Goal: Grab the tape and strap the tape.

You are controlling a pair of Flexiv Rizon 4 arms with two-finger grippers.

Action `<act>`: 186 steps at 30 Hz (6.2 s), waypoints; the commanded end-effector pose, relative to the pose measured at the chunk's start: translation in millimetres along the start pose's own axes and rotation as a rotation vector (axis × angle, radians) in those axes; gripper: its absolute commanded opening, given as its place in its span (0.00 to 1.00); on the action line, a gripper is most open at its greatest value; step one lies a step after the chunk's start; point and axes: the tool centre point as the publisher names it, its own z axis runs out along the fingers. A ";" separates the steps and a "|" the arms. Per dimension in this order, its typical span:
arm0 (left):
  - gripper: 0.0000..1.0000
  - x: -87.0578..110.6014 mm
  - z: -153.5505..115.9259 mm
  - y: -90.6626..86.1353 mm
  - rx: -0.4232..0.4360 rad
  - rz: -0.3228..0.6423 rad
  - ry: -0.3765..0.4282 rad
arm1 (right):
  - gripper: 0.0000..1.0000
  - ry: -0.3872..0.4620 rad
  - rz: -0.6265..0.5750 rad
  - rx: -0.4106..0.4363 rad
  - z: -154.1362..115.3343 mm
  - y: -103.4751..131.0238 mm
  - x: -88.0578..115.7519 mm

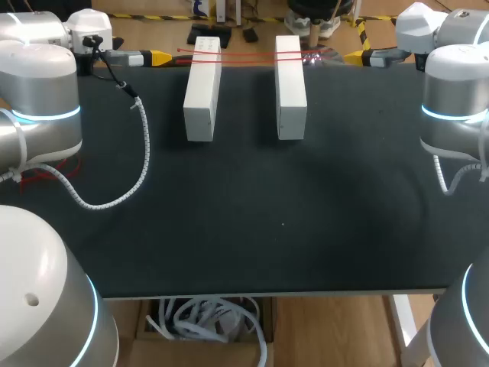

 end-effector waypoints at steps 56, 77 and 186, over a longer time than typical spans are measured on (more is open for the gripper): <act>0.11 -16.9 71.1 41.9 0.170 0.552 0.824 | 1.00 0.001 0.000 -0.001 -0.4 -0.3 -0.1; 0.28 -31.3 104.3 49.4 0.147 0.541 0.873 | 1.00 0.001 0.000 -0.001 -0.4 -0.3 -0.1; 0.00 31.6 62.7 -34.1 0.632 0.302 0.951 | 1.00 0.001 0.000 -0.001 -0.4 -0.3 -0.1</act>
